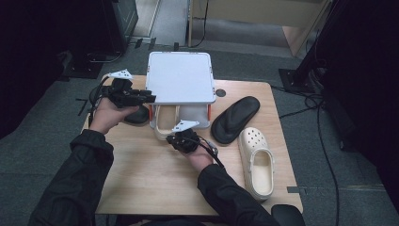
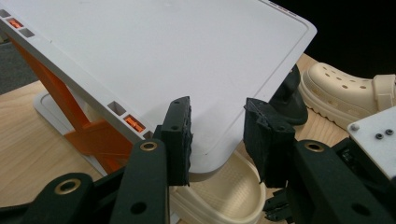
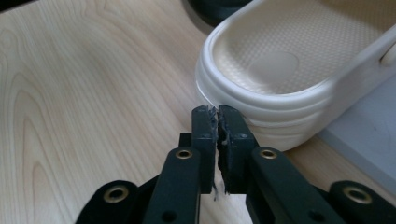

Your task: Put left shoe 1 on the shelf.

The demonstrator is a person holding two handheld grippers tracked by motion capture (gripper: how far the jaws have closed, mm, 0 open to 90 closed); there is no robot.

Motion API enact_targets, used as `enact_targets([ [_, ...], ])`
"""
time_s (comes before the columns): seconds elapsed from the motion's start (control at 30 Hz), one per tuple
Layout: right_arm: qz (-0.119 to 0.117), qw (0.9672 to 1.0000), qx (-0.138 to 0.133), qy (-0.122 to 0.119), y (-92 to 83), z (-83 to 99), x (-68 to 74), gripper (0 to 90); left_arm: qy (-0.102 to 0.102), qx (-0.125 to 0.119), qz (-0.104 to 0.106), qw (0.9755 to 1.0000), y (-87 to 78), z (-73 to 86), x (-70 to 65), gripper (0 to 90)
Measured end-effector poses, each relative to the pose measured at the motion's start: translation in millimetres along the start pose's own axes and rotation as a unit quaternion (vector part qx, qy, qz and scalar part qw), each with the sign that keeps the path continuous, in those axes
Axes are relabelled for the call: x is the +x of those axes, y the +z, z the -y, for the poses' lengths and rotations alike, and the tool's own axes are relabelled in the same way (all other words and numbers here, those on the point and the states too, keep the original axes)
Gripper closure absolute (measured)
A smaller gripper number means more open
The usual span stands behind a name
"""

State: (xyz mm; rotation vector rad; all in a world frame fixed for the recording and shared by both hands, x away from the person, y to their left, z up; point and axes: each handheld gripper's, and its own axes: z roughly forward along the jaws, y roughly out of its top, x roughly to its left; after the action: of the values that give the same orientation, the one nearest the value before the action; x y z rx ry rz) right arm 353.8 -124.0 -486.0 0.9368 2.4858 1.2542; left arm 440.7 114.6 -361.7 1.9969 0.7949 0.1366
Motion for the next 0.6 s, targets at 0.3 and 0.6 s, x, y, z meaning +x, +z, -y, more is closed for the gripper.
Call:
enact_targets([
  [0.3,0.005,0.9999,-0.006,0.013,11.4,-9.9,-10.5,83.9,-0.001,0.001,0.001,1.0,-0.1,-0.1,-0.3,62.0],
  [0.6,-0.001,0.9993,-0.015,0.035,19.4,-15.9,-20.3,79.5,-0.001,0.001,-0.002,1.0,-0.2,0.0,-1.3,62.0],
])
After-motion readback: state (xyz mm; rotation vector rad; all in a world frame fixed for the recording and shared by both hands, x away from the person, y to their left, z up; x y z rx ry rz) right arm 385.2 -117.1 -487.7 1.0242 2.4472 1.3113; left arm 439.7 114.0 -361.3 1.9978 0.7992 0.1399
